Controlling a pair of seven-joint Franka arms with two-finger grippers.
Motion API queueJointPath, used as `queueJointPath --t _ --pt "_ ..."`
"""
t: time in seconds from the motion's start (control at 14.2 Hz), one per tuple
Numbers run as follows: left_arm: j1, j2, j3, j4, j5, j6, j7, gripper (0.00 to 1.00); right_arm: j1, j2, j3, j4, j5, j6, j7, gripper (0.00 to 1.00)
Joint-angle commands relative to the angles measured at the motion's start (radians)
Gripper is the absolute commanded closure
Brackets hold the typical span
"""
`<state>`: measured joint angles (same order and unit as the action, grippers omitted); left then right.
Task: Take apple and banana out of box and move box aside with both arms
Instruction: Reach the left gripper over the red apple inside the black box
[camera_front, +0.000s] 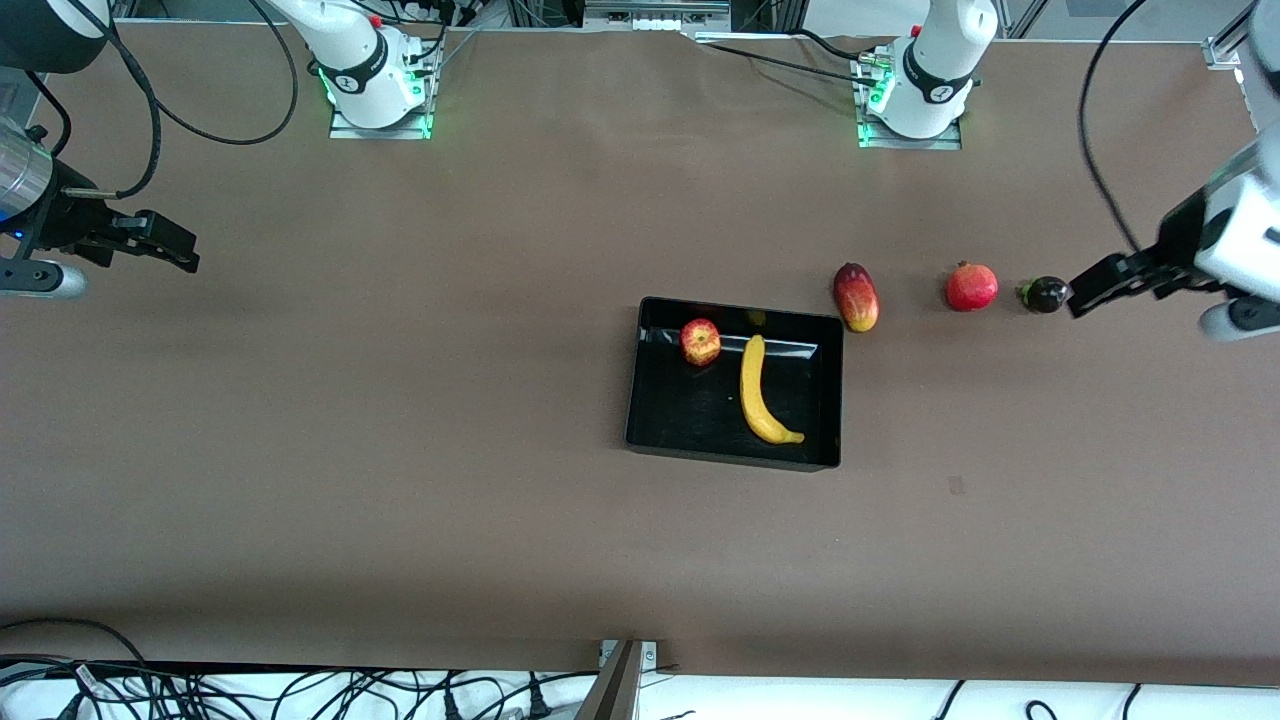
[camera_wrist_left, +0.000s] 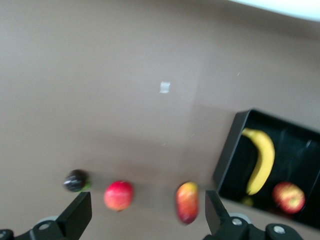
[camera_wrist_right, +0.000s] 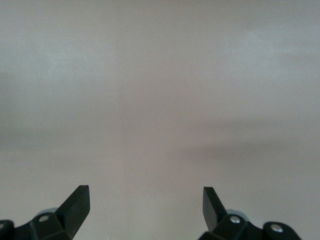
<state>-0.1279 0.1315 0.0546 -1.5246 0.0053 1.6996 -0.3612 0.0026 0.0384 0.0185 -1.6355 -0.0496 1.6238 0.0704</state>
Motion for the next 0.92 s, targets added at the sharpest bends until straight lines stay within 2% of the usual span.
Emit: queueJointPath --t 0.0,0.14,0.35,0.57,0.71,0.85 --pt "-0.067 0.072 -0.013 -0.003 0.008 0.069 -0.157 0.00 -0.004 0.009 0.000 0.022 0.002 -0.016 -0.011 0.00" --pt "-0.136 0.129 -0.013 -0.002 0.054 0.089 -0.224 0.00 -0.004 0.009 0.000 0.022 0.002 -0.016 -0.011 0.00" --pt "-0.189 0.212 -0.013 -0.012 0.050 0.164 -0.349 0.00 -0.004 0.009 0.000 0.022 0.002 -0.016 -0.011 0.00" --pt "-0.266 0.304 -0.013 -0.046 0.054 0.343 -0.513 0.00 -0.004 0.009 0.000 0.022 0.002 -0.016 -0.011 0.00" --pt "-0.311 0.332 -0.016 -0.072 0.056 0.388 -0.536 0.00 -0.004 0.009 0.000 0.022 0.002 -0.016 -0.011 0.00" --pt "-0.325 0.378 -0.063 -0.077 0.058 0.428 -0.536 0.00 -0.004 0.009 0.000 0.022 0.002 -0.016 -0.011 0.00"
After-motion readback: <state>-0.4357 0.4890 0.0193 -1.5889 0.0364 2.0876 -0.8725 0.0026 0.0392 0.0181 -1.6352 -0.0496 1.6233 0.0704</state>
